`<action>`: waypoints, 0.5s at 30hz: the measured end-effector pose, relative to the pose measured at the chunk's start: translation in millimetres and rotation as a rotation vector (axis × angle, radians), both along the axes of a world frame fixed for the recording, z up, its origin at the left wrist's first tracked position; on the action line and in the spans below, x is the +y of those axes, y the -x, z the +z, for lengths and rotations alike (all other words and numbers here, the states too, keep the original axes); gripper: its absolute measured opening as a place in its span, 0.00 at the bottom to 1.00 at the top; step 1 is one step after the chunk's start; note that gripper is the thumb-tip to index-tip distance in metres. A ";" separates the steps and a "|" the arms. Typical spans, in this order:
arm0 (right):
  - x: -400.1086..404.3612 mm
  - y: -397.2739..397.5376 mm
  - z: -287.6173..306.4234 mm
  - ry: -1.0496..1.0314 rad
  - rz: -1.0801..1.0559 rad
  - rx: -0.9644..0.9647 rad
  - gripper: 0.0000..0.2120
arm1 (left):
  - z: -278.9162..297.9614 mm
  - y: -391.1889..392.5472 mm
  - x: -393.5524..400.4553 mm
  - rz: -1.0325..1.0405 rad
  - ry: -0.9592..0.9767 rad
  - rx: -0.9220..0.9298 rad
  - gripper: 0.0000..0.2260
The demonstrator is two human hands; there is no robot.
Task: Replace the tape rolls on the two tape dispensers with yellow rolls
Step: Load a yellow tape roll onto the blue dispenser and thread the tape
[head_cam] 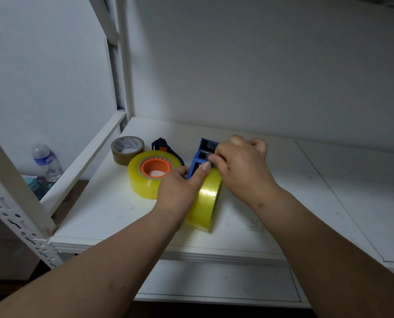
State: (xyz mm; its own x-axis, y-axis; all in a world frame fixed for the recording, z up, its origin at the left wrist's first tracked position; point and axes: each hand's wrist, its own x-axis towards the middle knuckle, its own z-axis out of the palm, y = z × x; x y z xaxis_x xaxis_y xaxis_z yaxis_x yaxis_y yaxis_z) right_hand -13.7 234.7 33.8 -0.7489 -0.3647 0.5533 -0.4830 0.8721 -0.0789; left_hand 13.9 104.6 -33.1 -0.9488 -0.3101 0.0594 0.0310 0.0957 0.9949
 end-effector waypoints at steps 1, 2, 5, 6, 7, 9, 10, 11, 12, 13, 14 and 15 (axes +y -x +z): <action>0.3 1.8 2.0 -0.013 -0.013 0.011 0.10 | -0.9 -1.4 0.6 -0.011 0.025 0.001 0.18; 0.5 3.8 4.1 -0.035 -0.027 0.026 0.10 | -2.1 -2.6 1.1 -0.022 0.041 -0.001 0.21; 0.5 7.3 6.7 -0.105 -0.060 0.060 0.09 | 0.8 -6.3 0.1 -0.108 0.008 -0.039 0.22; 0.9 7.9 6.2 -0.117 -0.065 0.070 0.09 | 3.5 -7.3 -0.6 -0.167 -0.016 -0.055 0.20; 1.3 8.5 5.5 -0.124 -0.070 0.082 0.09 | 6.2 -7.6 -1.1 -0.225 -0.030 -0.072 0.19; 1.9 10.3 5.2 -0.139 -0.084 0.104 0.09 | 11.6 -8.6 -1.6 -0.276 -0.035 -0.097 0.23; 1.6 11.3 5.5 -0.145 -0.092 0.106 0.08 | 13.3 -8.5 -1.6 -0.274 -0.034 -0.093 0.24; 0.8 12.4 6.0 -0.152 -0.098 0.105 0.07 | 14.1 -8.1 -1.7 -0.269 -0.032 -0.079 0.24; -0.1 13.4 6.2 -0.158 -0.101 0.105 0.06 | 14.6 -7.9 -1.7 -0.266 -0.027 -0.067 0.24; -1.0 14.2 6.1 -0.157 -0.100 0.107 0.05 | 14.5 -7.5 -1.8 -0.264 -0.024 -0.062 0.24; -1.7 14.5 5.8 -0.149 -0.099 0.112 0.05 | 14.1 -7.3 -2.0 -0.260 -0.026 -0.059 0.23; -1.9 14.6 5.8 -0.135 -0.102 0.119 0.05 | 13.8 -6.9 -2.2 -0.258 -0.038 -0.061 0.21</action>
